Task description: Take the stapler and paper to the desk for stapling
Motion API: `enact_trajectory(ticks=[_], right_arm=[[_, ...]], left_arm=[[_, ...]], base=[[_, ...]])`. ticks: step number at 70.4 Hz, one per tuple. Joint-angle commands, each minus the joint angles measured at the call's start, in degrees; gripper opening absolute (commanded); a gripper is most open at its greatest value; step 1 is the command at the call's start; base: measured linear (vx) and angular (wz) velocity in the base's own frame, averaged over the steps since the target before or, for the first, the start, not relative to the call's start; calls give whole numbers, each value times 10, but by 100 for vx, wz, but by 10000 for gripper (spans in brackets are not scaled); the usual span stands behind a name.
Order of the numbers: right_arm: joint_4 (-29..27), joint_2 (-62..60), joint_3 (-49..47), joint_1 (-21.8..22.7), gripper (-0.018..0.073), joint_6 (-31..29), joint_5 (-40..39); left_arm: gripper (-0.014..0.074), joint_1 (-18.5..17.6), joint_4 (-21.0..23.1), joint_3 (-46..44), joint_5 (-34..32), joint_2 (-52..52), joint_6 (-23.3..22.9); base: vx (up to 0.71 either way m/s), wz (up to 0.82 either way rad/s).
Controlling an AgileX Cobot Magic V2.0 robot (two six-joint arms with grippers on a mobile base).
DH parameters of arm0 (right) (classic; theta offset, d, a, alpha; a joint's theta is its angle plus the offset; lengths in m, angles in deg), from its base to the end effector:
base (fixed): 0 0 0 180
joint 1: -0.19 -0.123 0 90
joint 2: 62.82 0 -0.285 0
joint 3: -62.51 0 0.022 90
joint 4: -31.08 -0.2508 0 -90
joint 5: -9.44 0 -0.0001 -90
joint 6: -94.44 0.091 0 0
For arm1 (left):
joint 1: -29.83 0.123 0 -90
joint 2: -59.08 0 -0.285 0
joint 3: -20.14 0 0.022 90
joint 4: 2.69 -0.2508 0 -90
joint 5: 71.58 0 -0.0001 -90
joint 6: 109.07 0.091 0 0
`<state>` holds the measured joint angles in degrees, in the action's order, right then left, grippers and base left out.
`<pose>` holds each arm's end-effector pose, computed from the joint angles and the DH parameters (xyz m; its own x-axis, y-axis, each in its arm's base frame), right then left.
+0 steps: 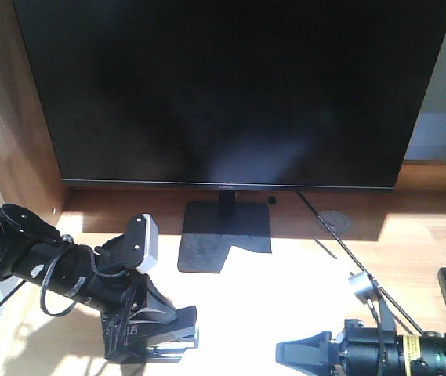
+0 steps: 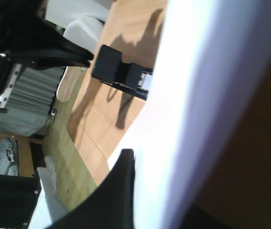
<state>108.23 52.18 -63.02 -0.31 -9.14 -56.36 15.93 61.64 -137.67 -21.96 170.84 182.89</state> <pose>0.2122 0.0827 0.1053 -0.9147 0.1144 -0.3877 -0.3038 0.4381 0.8460 0.2985 -0.1383 0.1670 -0.1444 0.6746 -0.7240 0.9873 0.1467 -0.0603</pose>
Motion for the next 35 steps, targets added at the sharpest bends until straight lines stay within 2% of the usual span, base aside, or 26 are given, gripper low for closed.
enact_trajectory(ticks=[1, 8, 18, 35], right_arm=[[1, 1, -14, -2, -2, -2, -44], [18, 17, -31, -2, -2, 12, -60], [50, 39, -67, -2, -2, 71, -70], [150, 65, -141, -2, -2, 183, -72]], left_arm=[[-6, -1, 27, -11, 22, -25, -2], [-6, -1, 27, -11, 22, -25, -2], [-6, -1, 27, -11, 22, -25, -2], [-6, -1, 27, -11, 22, -25, -2]], base=[[0, 0], [0, 0], [0, 0], [0, 0]])
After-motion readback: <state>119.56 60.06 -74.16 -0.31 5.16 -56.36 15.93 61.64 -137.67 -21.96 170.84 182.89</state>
